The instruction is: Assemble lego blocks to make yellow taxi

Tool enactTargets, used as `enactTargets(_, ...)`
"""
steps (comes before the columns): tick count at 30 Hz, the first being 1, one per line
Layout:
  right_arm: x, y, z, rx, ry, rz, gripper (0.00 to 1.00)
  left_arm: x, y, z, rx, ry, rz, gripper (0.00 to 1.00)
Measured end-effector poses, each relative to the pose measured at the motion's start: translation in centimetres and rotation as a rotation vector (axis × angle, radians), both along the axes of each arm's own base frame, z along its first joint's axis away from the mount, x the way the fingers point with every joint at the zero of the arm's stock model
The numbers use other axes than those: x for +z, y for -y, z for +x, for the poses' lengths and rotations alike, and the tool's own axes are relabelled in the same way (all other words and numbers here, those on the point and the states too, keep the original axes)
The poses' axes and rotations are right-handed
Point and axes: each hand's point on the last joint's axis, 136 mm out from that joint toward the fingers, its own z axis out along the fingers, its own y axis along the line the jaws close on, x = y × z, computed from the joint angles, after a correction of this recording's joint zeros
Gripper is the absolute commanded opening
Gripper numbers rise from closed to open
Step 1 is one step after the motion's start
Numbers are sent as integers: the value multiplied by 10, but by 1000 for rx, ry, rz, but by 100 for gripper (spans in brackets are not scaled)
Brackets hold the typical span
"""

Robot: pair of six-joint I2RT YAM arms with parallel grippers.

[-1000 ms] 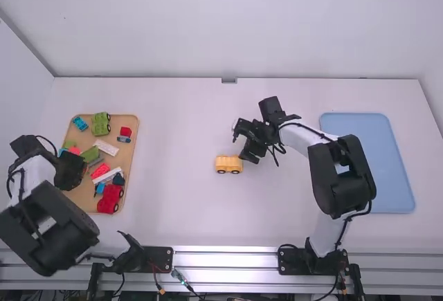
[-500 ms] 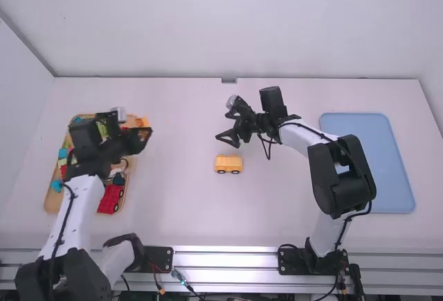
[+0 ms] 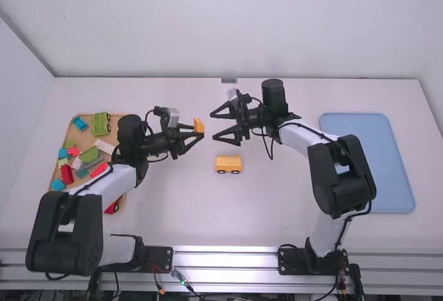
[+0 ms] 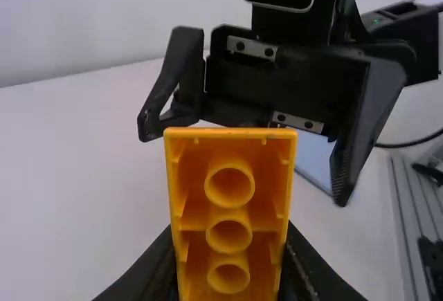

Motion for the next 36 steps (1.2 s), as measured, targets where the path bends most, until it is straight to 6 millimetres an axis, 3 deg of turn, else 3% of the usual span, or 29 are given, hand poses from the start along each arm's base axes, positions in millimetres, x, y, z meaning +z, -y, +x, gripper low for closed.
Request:
enactTargets(6,8,1,-8,54,-40,25,77,-18,9,3,-114,19,-45,2)
enactTargets(11,7,-2,-6,33,-106,-1,73,-17,19,1,-164,43,-70,2)
enactTargets(15,5,-14,-10,31,-128,-20,64,-15,30,-3,-191,42,-81,2)
enactTargets(21,3,-21,-14,32,-136,-32,50,-14,29,1,-167,21,-90,2)
enactTargets(28,3,-19,-10,17,-134,-34,49,-13,28,4,-147,11,-94,2)
enactTargets(36,3,-13,-4,-5,-128,-32,33,-12,27,6,-138,19,-95,2)
